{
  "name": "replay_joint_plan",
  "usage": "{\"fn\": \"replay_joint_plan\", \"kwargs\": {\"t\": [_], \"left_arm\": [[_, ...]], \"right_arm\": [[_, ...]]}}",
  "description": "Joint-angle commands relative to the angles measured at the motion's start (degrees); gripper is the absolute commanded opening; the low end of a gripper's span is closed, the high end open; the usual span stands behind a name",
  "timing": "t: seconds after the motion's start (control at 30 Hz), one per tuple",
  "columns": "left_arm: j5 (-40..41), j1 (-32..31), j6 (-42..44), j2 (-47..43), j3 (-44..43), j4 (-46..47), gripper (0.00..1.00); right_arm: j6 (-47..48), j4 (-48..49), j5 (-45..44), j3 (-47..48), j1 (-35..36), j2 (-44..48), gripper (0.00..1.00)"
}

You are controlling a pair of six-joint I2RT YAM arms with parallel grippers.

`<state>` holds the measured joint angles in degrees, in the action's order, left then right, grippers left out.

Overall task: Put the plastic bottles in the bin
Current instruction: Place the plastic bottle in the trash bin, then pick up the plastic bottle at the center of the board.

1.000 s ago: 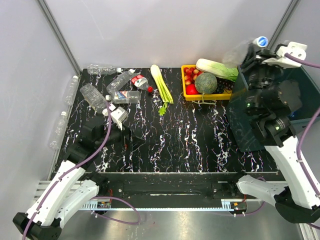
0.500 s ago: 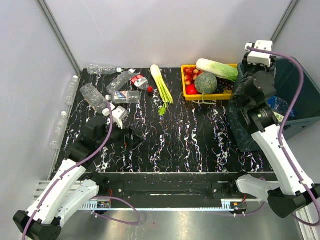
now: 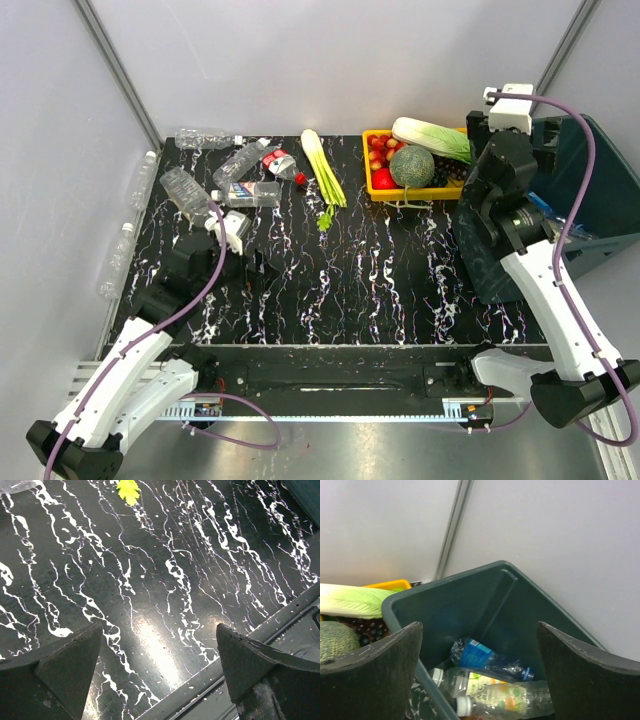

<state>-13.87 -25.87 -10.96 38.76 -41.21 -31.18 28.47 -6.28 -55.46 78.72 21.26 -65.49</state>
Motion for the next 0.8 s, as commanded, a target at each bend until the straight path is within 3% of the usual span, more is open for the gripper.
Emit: {"fn": "replay_joint_plan", "kwargs": {"t": [0.0, 0.23, 0.47, 0.67, 0.77], "left_arm": [[6.04, -0.23, -0.38, 0.26, -1.68, 0.33, 0.99], [17.98, -0.23, -1.61, -0.35, -1.86, -1.16, 0.99], [38.11, -0.15, -1.78, -1.85, -1.86, -0.12, 0.99], [41.46, 3.09, -5.20, 4.81, -7.29, -1.87, 0.99], [36.66, 8.80, -9.07, 9.92, -10.02, -1.35, 0.99]], "right_arm": [[-10.52, -10.92, 6.22, 6.61, -0.16, -1.21, 0.99], [-20.37, -16.31, 19.84, 11.11, 0.89, -0.34, 0.99], [-35.66, -10.59, 39.71, 3.47, 3.52, 2.74, 1.00], [-36.20, -8.92, 46.75, -1.98, 7.91, 1.77, 0.99], [-37.52, -5.77, 47.90, -6.11, 9.67, 4.14, 0.99]]}}
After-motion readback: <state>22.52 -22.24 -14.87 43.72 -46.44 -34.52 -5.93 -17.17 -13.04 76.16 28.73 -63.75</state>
